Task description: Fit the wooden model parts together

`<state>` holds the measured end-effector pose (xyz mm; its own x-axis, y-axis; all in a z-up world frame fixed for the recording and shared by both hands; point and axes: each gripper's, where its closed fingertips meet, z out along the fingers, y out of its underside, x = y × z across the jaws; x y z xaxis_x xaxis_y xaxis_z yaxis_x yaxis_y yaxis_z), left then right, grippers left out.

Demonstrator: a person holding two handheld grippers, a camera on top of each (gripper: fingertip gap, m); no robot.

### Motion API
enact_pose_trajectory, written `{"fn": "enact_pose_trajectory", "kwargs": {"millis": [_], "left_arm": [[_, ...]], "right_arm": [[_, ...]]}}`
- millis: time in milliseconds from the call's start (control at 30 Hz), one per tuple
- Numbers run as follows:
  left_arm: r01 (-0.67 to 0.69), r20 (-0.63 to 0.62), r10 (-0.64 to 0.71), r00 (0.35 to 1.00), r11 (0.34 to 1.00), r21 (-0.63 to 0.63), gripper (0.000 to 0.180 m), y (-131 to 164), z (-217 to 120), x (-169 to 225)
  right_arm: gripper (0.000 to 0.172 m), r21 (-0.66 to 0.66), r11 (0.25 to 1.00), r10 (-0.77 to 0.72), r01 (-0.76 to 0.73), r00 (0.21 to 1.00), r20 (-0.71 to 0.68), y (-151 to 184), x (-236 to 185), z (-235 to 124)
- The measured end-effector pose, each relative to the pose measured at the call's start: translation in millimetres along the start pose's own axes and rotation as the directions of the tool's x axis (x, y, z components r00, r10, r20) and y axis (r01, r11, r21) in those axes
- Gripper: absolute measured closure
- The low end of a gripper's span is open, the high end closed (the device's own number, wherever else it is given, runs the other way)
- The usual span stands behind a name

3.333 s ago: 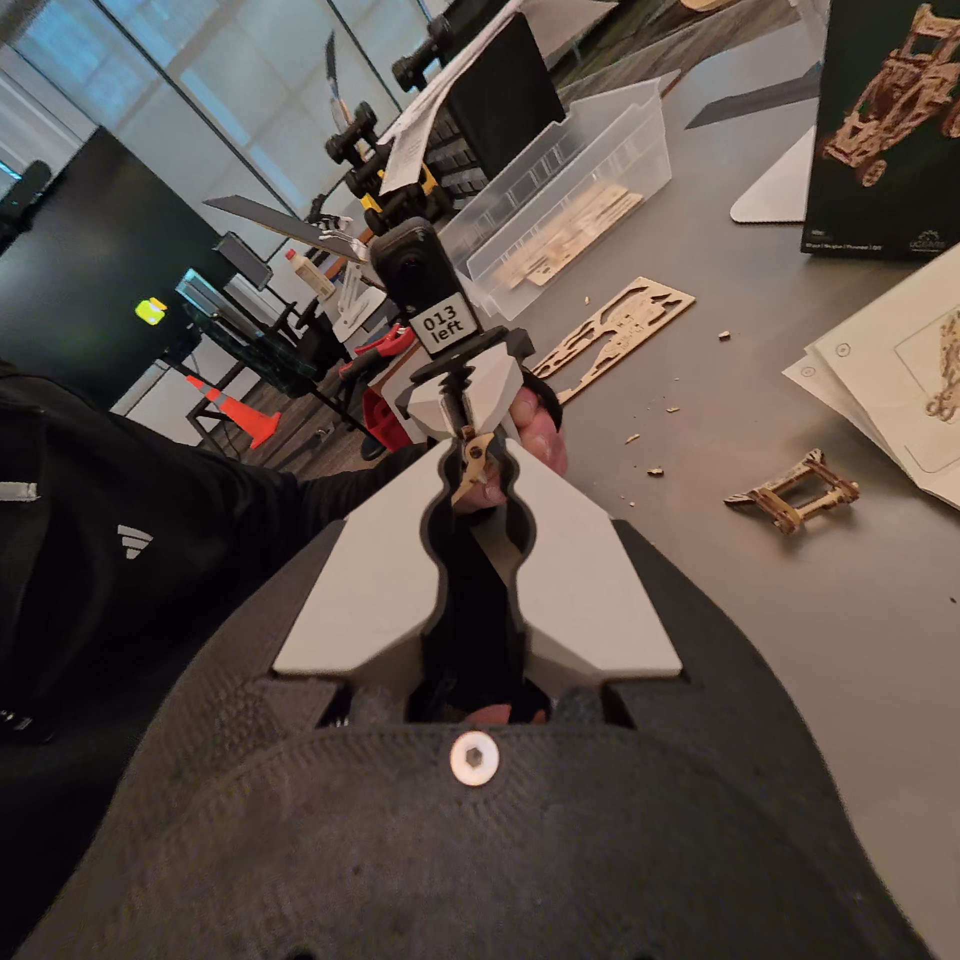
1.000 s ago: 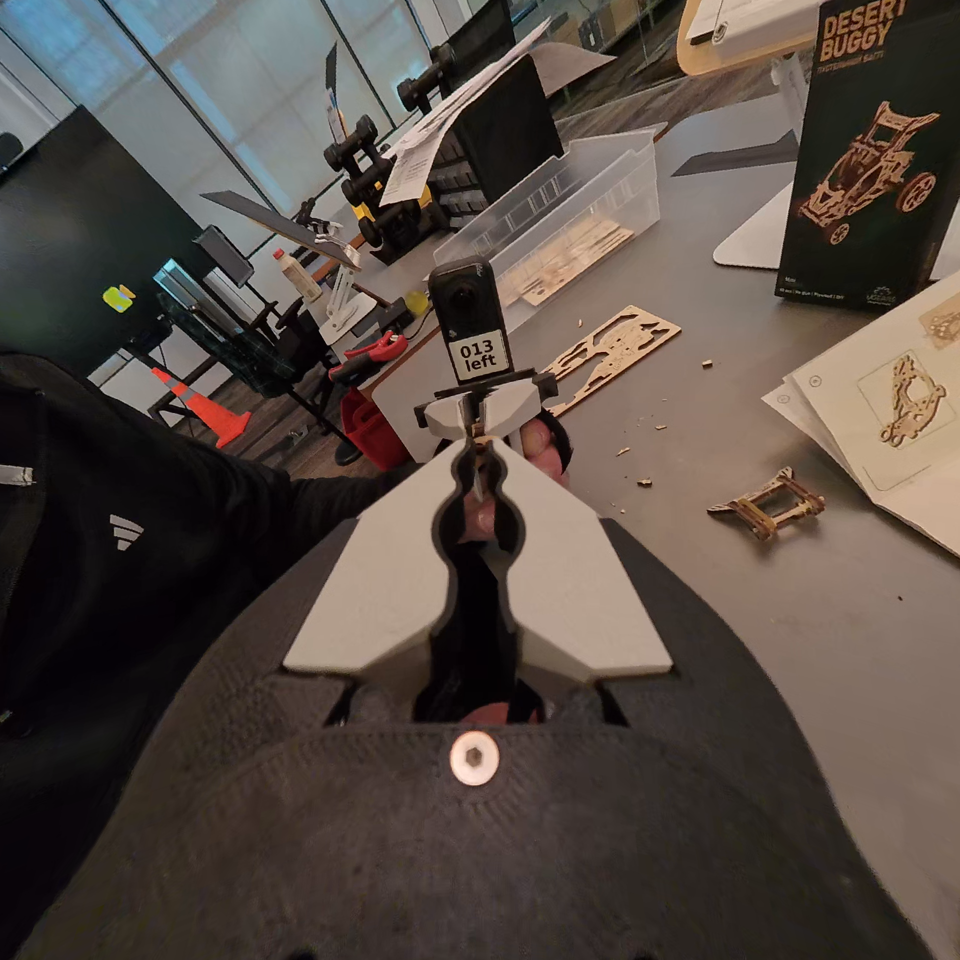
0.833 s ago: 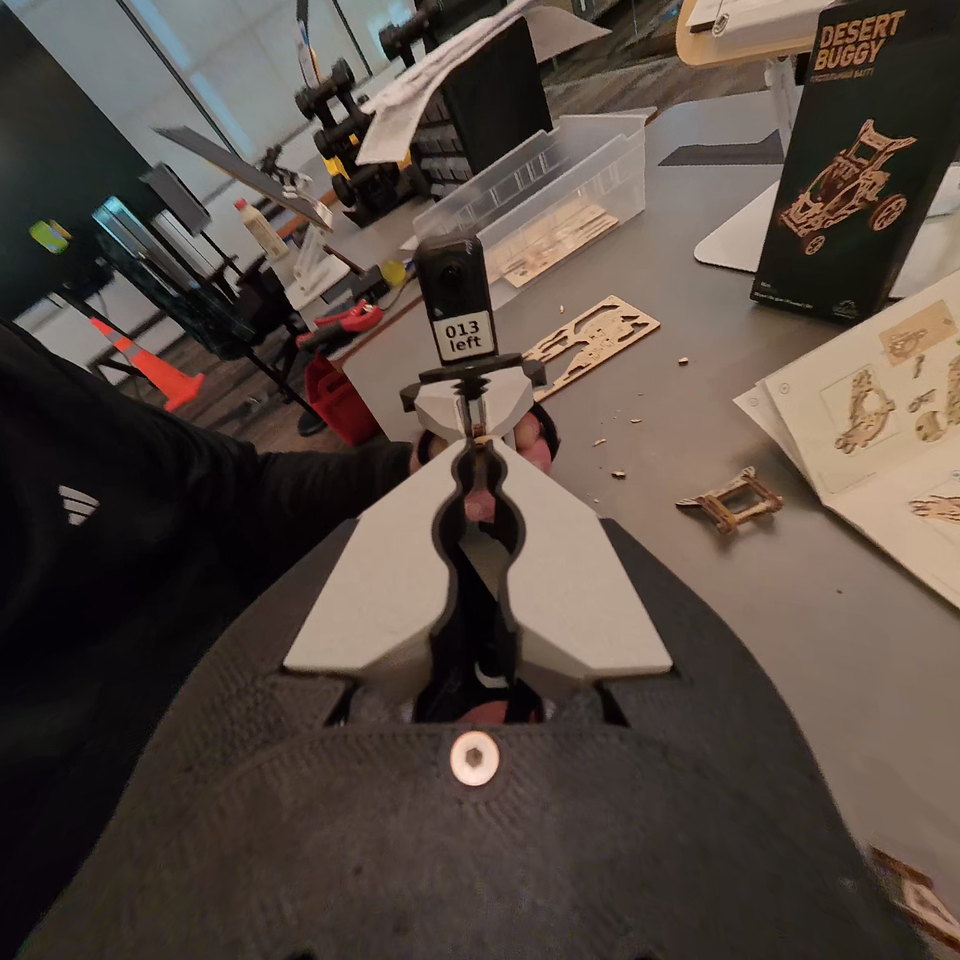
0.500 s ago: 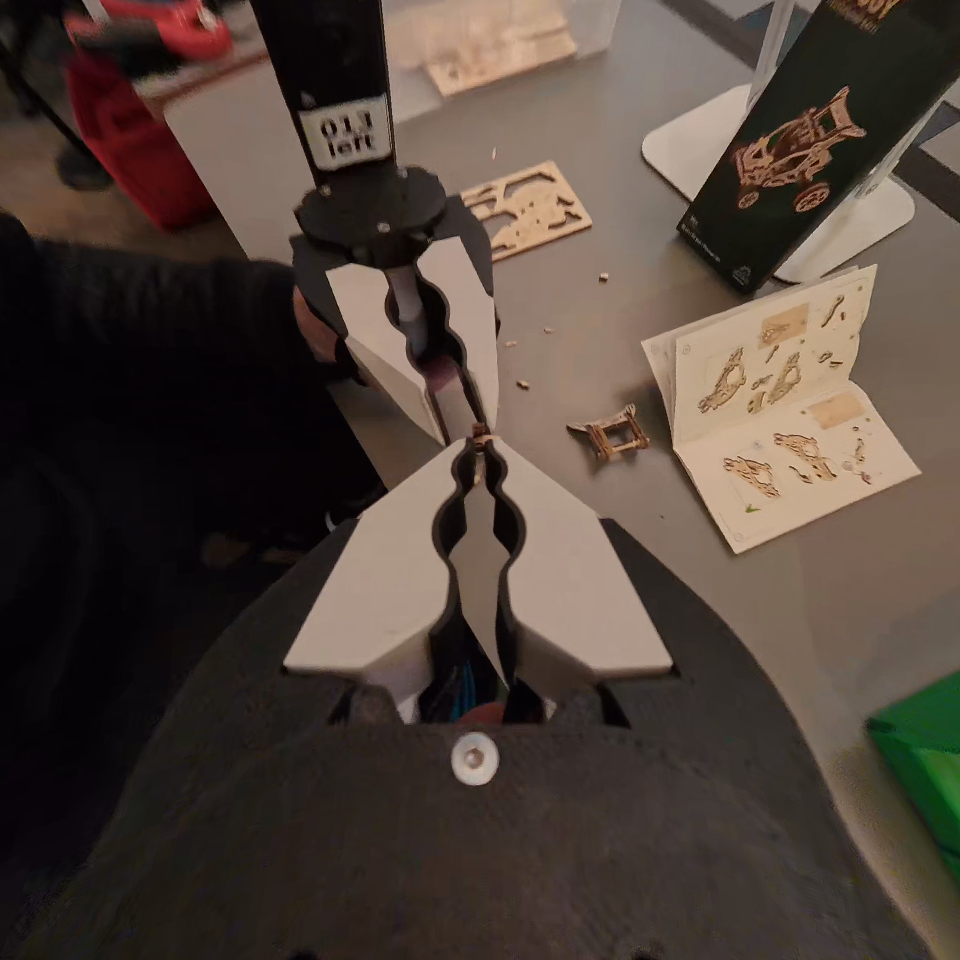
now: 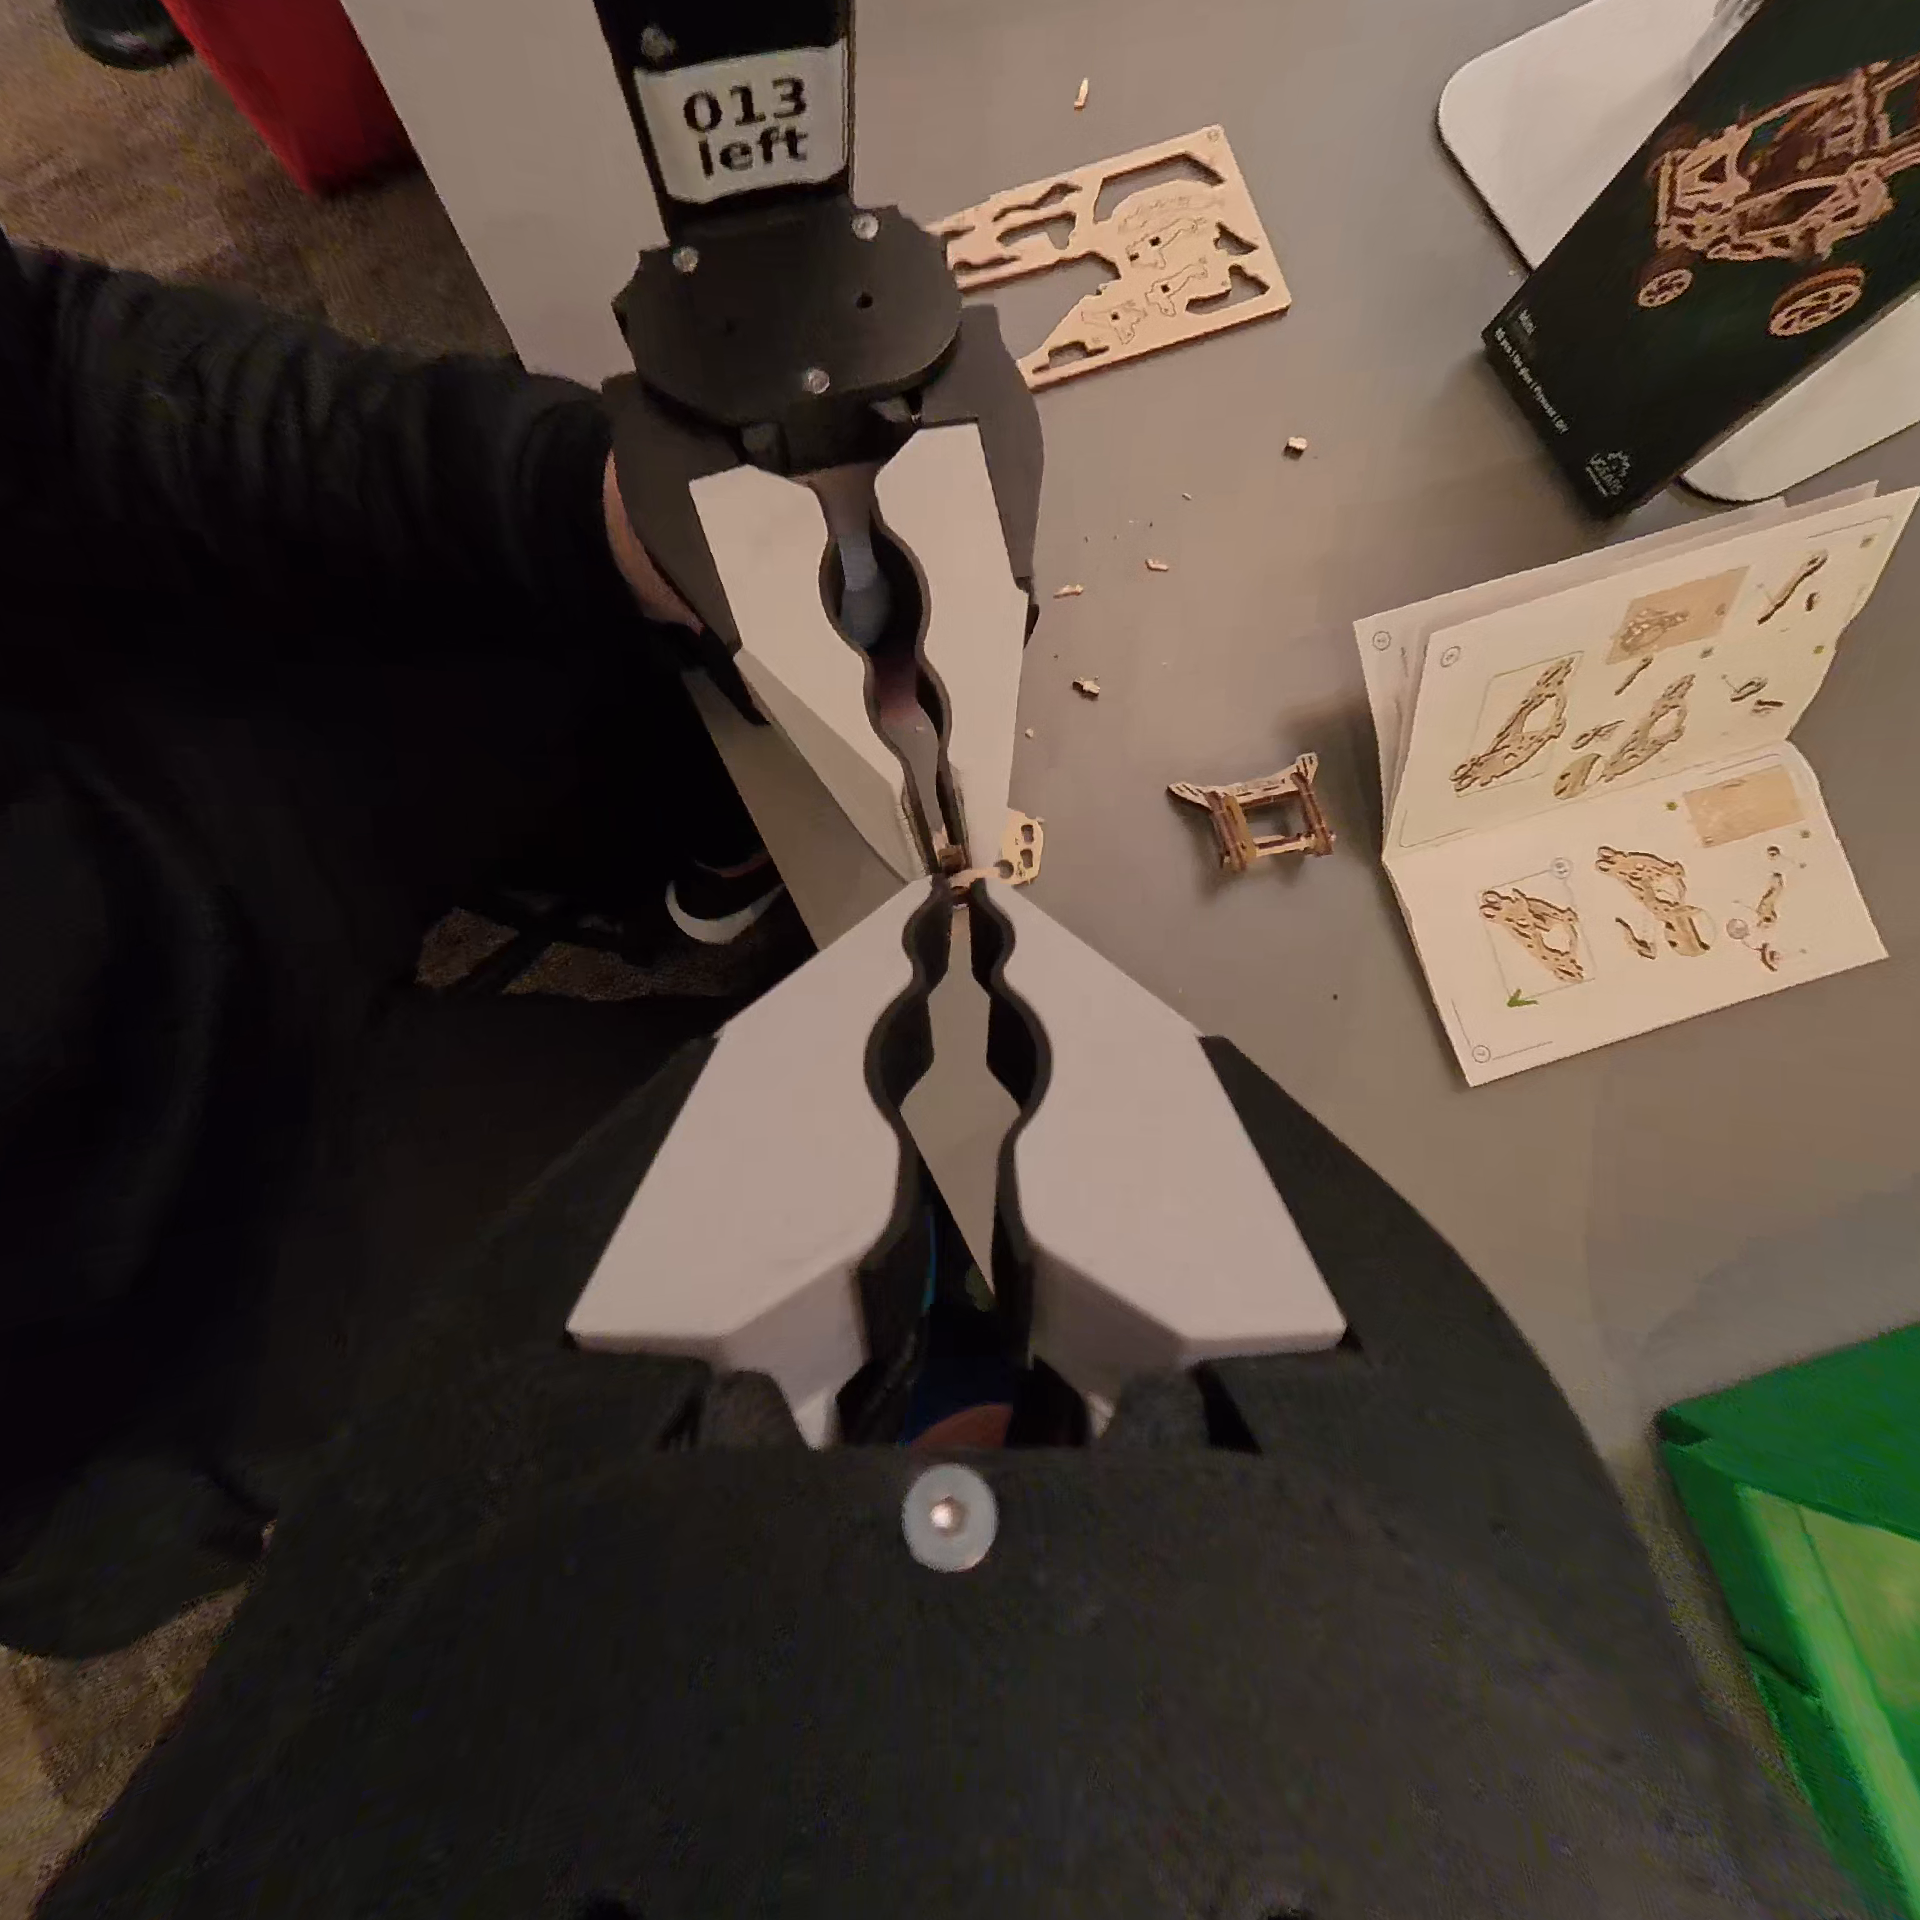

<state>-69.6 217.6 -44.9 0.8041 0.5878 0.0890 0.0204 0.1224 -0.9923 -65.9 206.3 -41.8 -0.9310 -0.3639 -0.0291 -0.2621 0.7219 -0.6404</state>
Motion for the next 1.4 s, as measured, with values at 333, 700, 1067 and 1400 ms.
{"fn": "enact_pose_trajectory", "kwargs": {"millis": [333,700,1067,1400], "left_arm": [[-0.5,0.407,0.604,0.686,0.797,-0.339,0.163,0,-9,-35],[-0.67,0.353,0.908,0.225,0.407,-0.621,0.163,-1,5,-29],[-0.676,0.342,0.925,0.167,0.36,-0.643,0.172,-7,5,-26],[-0.655,0.441,0.843,0.307,0.523,-0.545,0.174,-23,-4,-26]], "right_arm": [[0.171,0.297,0.79,0.486,-0.536,0.844,0.228,-8,20,-9],[0.171,0.279,0.569,0.619,-0.774,0.626,0.474,0,21,-3],[0.171,0.268,0.491,0.643,-0.829,0.552,0.531,0,21,-2],[0.159,0.315,0.452,0.623,-0.835,0.548,0.558,-15,21,-7]]}}
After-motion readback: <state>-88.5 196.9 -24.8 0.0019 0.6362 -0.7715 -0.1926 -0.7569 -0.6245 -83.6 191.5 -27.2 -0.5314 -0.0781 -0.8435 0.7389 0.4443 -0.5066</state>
